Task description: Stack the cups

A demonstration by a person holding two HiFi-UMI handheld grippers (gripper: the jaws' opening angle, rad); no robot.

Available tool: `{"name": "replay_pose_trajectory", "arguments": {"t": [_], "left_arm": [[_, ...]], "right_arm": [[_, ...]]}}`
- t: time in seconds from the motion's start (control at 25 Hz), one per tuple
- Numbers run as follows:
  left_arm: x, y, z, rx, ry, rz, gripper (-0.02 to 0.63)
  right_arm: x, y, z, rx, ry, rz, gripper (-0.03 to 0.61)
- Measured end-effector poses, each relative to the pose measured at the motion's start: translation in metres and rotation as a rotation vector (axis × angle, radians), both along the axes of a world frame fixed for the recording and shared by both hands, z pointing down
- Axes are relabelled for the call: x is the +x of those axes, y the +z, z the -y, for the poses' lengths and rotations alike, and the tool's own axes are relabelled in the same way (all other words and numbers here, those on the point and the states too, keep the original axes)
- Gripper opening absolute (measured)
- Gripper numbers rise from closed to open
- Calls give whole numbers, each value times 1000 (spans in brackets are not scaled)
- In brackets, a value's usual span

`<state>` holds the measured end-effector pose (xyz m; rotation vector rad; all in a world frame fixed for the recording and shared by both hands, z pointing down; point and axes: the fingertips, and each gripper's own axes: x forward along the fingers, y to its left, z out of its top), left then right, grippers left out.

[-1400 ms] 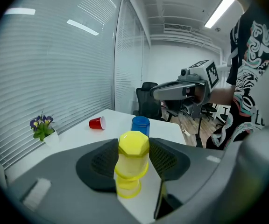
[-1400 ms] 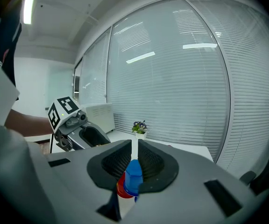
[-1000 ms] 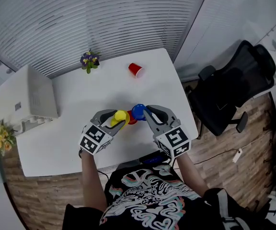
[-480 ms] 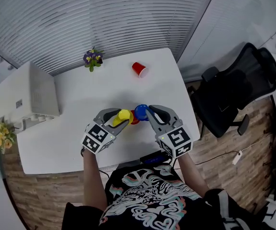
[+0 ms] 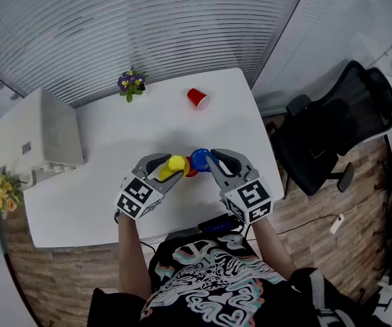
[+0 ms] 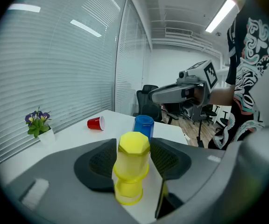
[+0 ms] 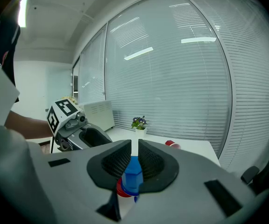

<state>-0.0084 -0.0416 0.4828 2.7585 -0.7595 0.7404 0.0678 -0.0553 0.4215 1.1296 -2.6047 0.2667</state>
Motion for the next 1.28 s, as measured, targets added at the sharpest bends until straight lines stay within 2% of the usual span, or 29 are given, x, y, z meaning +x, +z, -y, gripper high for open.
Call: {"name": "replay_pose_trajectory", "arguments": {"t": [0.12,0.28,0.36,0.44,0.64,0.76,0.88,1.04,1.16,1.28], "left_arm": [[-1,0,-1,-7,2,-11,256],[-1,-5,-2,2,6,-31,269],[-3,-13,-1,24,2,-59,276],[-6,-25,0,46,-7,-105,281],[-19,-60,3,84,-58,-287,282],[-31,-77,8,119,-106,-389,282],[-44,-86,15,147,-145,-412,287],[-65,-85,31,142,-219,-444,287],[-77,-72,47,112,-295,-433,287],[-80,-61,59,92,-310,-415,287]], "right_arm": [[-2,0,-1,-1,-2,7,52],[-1,-3,0,5,7,25,58],[2,-4,3,-8,23,48,94],[7,-5,7,-25,37,67,126],[19,-14,16,-10,70,105,121],[26,-16,29,-19,97,128,142],[29,-18,44,-27,96,122,158],[29,-17,68,-38,92,104,176],[28,-10,86,-74,86,93,206],[28,-4,105,-96,85,75,210]]}}
